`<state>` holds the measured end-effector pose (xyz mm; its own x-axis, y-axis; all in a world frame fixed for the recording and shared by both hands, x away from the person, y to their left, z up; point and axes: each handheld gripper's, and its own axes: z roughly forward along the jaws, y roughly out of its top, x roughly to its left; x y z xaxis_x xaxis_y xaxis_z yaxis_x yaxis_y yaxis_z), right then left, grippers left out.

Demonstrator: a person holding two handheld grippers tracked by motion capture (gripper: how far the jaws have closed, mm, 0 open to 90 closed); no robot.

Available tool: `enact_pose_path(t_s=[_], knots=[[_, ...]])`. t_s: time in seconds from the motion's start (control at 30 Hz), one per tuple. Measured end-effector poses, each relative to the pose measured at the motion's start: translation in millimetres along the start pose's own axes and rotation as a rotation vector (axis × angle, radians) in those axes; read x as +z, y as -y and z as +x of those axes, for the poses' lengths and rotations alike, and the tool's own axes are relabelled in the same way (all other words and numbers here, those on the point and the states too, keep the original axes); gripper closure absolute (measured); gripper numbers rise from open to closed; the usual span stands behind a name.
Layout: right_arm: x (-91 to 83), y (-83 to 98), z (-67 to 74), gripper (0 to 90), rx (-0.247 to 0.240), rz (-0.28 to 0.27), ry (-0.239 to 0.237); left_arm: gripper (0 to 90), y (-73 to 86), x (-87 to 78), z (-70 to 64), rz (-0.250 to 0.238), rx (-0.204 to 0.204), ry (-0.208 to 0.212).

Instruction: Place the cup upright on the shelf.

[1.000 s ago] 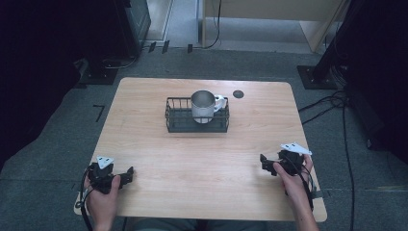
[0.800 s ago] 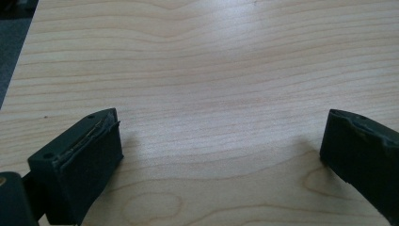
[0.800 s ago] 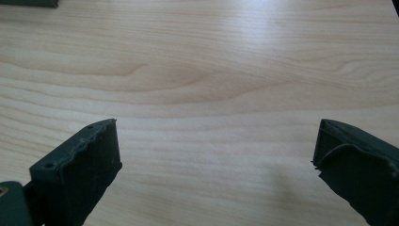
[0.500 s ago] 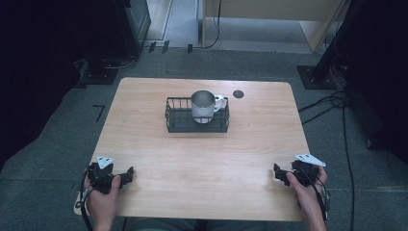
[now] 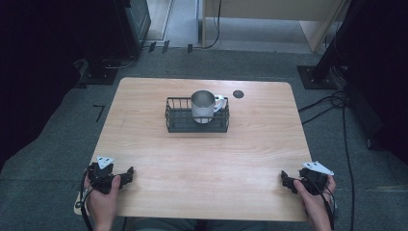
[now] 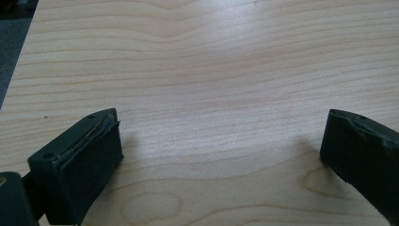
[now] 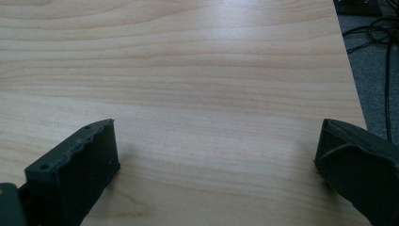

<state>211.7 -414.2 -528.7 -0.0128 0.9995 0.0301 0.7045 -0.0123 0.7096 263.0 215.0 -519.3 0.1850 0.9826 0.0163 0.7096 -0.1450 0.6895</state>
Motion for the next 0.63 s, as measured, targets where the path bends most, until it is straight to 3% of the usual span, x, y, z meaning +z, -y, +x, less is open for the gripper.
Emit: enact_pose_path(t_s=[0.2,0.53,0.63], knots=[[-5.5,6.7,-8.0,0.0,-0.025,-0.007,-0.022,0.0,0.0,-0.1,0.0,0.001,0.0,0.0],[-6.2,7.5,-8.8,0.0,-0.028,-0.007,-0.026,0.0,0.0,0.0,-0.1,0.0,0.0,0.0],[-6.3,7.5,-8.8,0.0,-0.028,-0.007,-0.026,0.0,0.2,-0.4,-3.1,0.001,-0.034,-0.031]])
